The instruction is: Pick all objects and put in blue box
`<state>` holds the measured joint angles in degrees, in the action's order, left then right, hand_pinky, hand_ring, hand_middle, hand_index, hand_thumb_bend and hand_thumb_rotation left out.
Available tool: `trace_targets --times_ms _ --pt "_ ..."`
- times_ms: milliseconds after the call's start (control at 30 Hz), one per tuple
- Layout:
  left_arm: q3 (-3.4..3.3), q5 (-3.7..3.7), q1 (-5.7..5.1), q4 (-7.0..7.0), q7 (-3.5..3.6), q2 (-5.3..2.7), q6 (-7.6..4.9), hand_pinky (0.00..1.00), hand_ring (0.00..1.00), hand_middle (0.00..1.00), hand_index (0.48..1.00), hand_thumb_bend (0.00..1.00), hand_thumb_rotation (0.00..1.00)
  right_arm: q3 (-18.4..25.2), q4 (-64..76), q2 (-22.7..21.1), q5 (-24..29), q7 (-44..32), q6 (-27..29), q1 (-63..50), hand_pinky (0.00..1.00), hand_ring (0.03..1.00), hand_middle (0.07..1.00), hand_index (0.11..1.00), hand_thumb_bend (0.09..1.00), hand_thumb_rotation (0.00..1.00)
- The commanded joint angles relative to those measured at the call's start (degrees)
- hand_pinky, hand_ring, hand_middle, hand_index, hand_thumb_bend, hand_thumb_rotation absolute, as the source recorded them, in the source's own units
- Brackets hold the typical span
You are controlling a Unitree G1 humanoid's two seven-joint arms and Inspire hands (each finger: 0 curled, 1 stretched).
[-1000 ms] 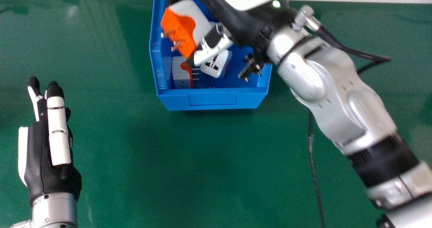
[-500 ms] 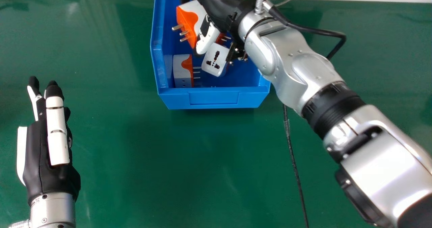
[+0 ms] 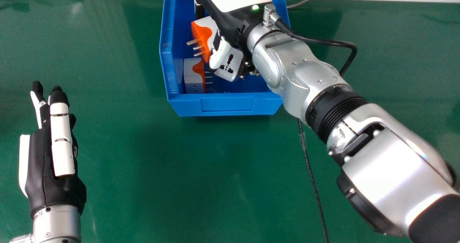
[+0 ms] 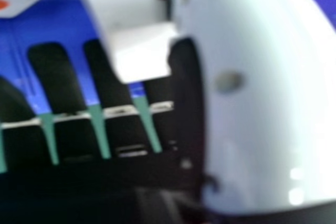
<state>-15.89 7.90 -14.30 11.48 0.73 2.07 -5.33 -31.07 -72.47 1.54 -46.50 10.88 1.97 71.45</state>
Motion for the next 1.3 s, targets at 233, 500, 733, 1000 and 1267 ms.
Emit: trace_targets --times_ms 233,500,733,1000,1267 --pt "0.29 -0.39 0.0 0.02 0.16 0.47 -1.9 1.0 1.0 1.0 0.984 0.4 1.0 -2.7 -0.4 0.3 0.1 -3.0 -3.3 3.7 0.57 0.711 0.748 0.69 0.538 0.19" --pt "0.31 -0.27 0.35 -0.01 -0.14 0.53 -1.46 1.0 1.0 1.0 0.979 0.39 1.0 -4.1 0.5 -0.7 0.3 -2.7 -3.4 3.0 0.96 0.999 0.999 0.999 0.629 0.33" --pt "0.14 -0.24 0.74 -0.57 0.02 1.01 -1.13 1.0 1.0 1.0 0.989 0.39 1.0 -3.6 1.4 -1.3 1.2 0.0 -3.4 1.9 1.0 1.0 1.0 1.0 0.651 0.3" --pt "-0.01 -0.36 1.03 -1.54 0.31 1.54 -1.76 1.0 1.0 1.0 0.994 0.4 1.0 -3.4 2.5 -1.8 1.7 2.2 -4.0 1.1 1.0 1.0 1.0 1.0 0.585 0.3" --pt "-0.61 -0.34 1.21 -2.22 0.49 2.28 -1.88 1.0 1.0 1.0 0.994 0.4 1.0 -1.2 13.5 -4.0 2.7 8.2 -4.0 -6.7 1.0 1.0 1.0 1.0 0.411 0.19"
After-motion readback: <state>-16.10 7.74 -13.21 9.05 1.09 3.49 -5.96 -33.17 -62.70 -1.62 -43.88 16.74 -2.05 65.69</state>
